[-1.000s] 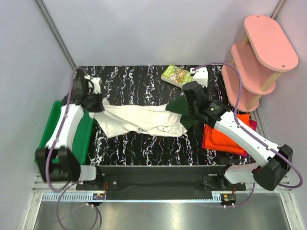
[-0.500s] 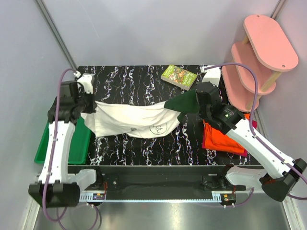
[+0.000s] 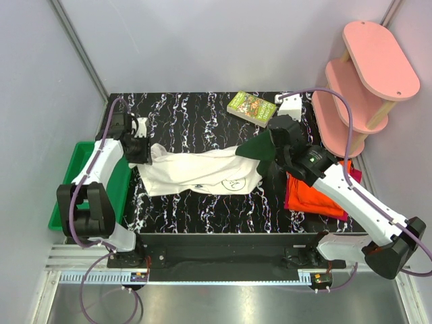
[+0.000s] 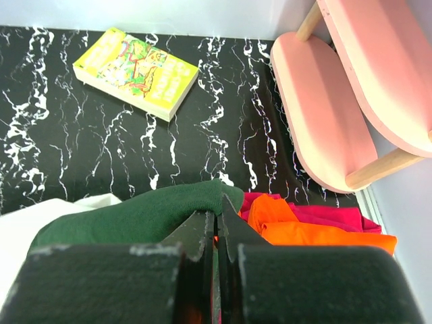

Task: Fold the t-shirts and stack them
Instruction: Flatten the tshirt out

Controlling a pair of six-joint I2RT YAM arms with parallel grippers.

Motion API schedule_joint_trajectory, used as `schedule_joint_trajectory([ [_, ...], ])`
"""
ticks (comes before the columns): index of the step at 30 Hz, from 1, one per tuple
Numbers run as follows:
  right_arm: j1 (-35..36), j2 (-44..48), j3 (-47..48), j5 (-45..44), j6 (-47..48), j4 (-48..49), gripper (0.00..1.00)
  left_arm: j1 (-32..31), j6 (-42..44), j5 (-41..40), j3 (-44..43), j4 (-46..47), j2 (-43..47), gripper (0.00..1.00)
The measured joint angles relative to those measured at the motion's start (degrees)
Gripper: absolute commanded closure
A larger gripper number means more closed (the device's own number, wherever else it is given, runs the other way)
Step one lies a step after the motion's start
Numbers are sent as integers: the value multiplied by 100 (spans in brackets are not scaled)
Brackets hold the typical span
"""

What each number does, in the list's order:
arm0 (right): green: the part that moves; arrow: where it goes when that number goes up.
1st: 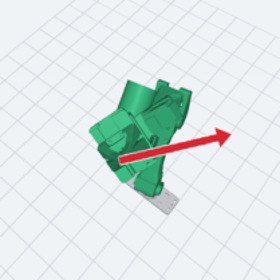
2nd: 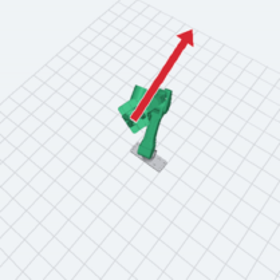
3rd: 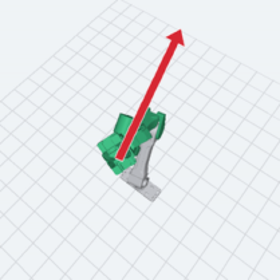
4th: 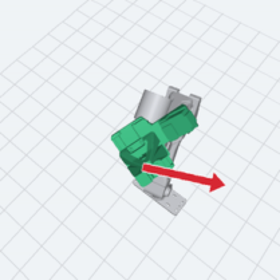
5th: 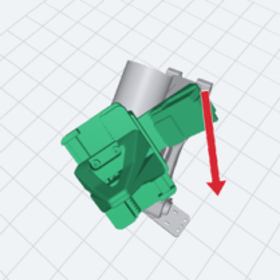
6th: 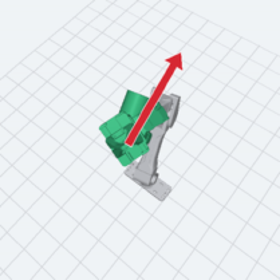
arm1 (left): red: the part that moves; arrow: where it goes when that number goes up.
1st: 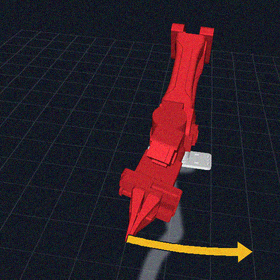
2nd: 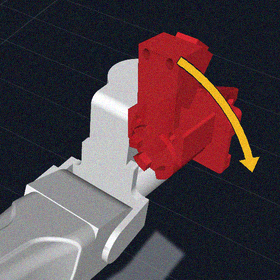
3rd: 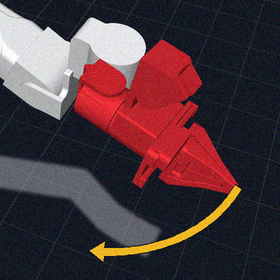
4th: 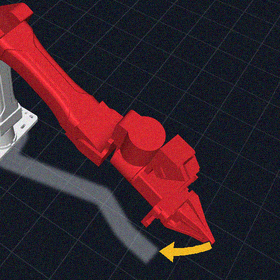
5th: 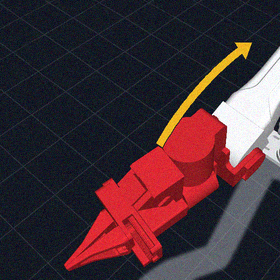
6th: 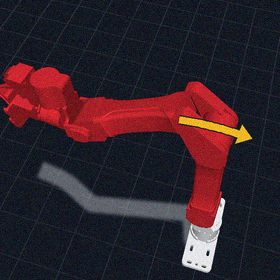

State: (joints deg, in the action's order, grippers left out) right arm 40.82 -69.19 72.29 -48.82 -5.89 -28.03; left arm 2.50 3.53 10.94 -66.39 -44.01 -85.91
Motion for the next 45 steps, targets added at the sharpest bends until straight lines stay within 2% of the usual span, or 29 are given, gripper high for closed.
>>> schedule_joint_trajectory([
  [4,0,-87,0,2,33,46,100,0,-66,-9,-11,111,-76,52],
  [7,0,-120,-11,4,35,111,100,0,-107,-11,-46,216,-138,55],
  [10,0,-140,-31,7,33,127,100,0,-160,-22,-46,308,-247,65],
  [11,0,-149,-31,4,35,127,100,0,-179,-24,-46,350,-295,75],
  [14,0,-170,-31,4,52,133,100,0,-227,-24,-46,398,-334,86],
  [16,0,-177,-33,7,63,140,100,0,-256,-22,-46,433,-332,84],
  [17,0,-181,-33,4,63,146,100,0,-256,-22,-44,452,-332,80],
  [18,0,-184,-35,4,63,151,100,0,-258,-22,-44,466,-330,68],
  [21,0,-188,-61,7,59,181,100,0,-280,0,-13,472,-249,57],
  [23,0,-199,-76,9,57,186,100,0,-289,15,11,470,-151,54],
  [27,0,-238,-76,13,57,210,100,0,-293,39,37,452,103,53],
  [31,0,-297,-76,37,57,275,100,0,-293,44,131,452,310,57],
  [45,0,-326,-76,50,55,295,100,2,-289,59,249,387,282,65],
])
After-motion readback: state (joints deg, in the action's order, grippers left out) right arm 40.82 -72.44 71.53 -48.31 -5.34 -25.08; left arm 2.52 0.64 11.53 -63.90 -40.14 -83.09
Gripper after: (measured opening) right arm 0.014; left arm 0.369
